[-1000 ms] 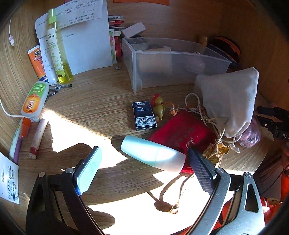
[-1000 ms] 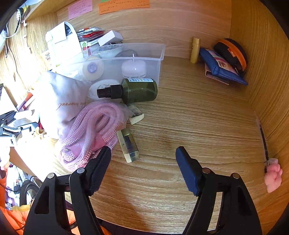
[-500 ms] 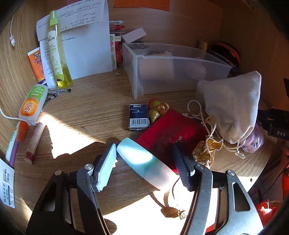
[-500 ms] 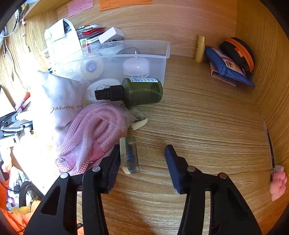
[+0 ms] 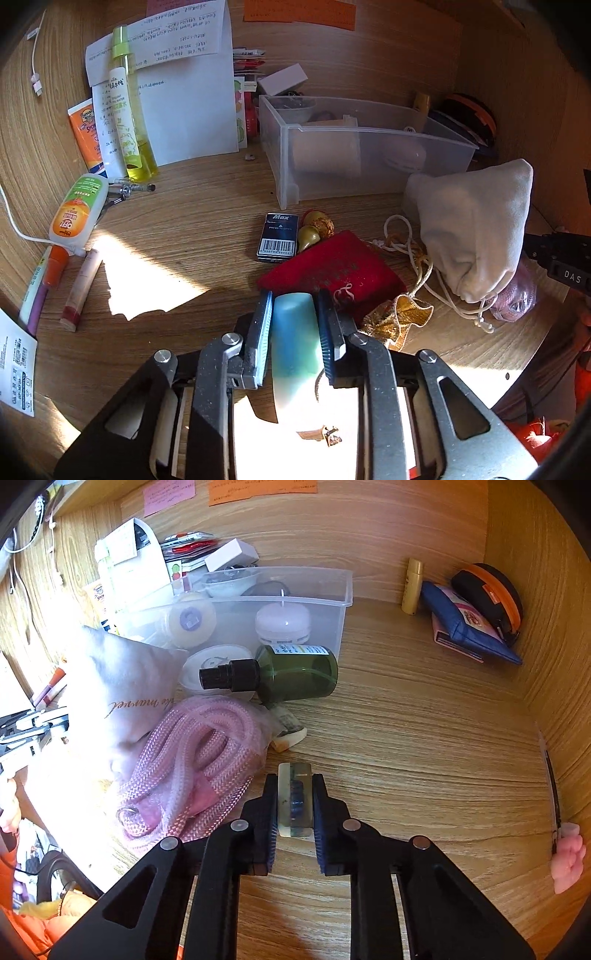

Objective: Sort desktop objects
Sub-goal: 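Grasp the light-blue tube with the left gripper while the right grasps a small bottle, then carry the blue tube and small bottle into the clear box, both grippers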

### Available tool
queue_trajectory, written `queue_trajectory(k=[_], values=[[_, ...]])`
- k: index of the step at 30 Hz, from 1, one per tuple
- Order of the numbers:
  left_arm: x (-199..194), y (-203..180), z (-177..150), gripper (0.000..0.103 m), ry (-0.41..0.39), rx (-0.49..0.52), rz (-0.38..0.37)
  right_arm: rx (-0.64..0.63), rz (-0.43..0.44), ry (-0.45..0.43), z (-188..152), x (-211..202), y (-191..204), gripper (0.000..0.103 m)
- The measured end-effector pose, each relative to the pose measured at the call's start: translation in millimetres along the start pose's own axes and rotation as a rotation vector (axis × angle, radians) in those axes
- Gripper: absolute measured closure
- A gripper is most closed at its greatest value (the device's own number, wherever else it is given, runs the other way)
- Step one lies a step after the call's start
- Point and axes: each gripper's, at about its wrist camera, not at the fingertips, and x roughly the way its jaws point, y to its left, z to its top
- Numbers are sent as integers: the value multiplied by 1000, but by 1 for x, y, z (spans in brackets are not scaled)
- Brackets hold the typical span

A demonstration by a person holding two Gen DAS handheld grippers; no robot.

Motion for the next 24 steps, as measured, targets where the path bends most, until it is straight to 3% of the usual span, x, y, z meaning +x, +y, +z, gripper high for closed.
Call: queue_trajectory(k=[24], values=[[-31,-11,51,84,-135,-9,-19,26,52,-135,43,-34,6,88]])
